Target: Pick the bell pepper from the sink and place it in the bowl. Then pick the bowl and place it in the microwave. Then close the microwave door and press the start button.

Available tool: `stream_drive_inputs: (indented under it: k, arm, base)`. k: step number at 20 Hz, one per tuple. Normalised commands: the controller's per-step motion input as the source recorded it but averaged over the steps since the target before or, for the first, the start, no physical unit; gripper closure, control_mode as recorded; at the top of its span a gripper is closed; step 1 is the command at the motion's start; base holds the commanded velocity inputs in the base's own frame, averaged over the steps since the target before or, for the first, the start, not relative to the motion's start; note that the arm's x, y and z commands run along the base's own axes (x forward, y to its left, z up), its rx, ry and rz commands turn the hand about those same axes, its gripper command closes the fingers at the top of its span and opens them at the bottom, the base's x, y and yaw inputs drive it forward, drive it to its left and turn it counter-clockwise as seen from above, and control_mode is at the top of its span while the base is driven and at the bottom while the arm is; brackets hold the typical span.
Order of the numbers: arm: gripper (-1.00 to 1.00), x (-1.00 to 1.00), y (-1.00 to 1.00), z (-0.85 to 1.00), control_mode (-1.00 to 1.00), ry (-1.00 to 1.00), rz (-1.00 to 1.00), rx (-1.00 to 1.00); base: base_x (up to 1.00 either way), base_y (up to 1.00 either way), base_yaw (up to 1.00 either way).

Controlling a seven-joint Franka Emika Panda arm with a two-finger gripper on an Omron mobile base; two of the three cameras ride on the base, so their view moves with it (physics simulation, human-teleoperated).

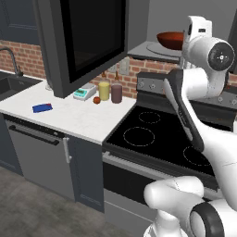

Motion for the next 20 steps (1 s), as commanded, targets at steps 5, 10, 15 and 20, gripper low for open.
stream_drive_inputs:
  k: [5, 10, 15, 20]
  arm:
    - [-1.00, -1.00, 0.45, 0.00, -1.00, -0.11, -0.06, -0.05]
    - [-1.00, -1.00, 0.66, 0.00, -1.00, -0.13, -0.04, -0.17]
    - [-1.00, -0.98, 0.82, 0.00, -1.00, -0.01, -0.19, -0.02]
    - [-1.00, -0.85, 0.86, 0.00, -1.00, 0.00, -0.32, 0.00]
  base:
    - [0.00, 0.00, 0.00]
    - [0.00, 0.00, 0.00]
    - [0.00, 0.00, 0.00]
    - [0.00, 0.00, 0.00]
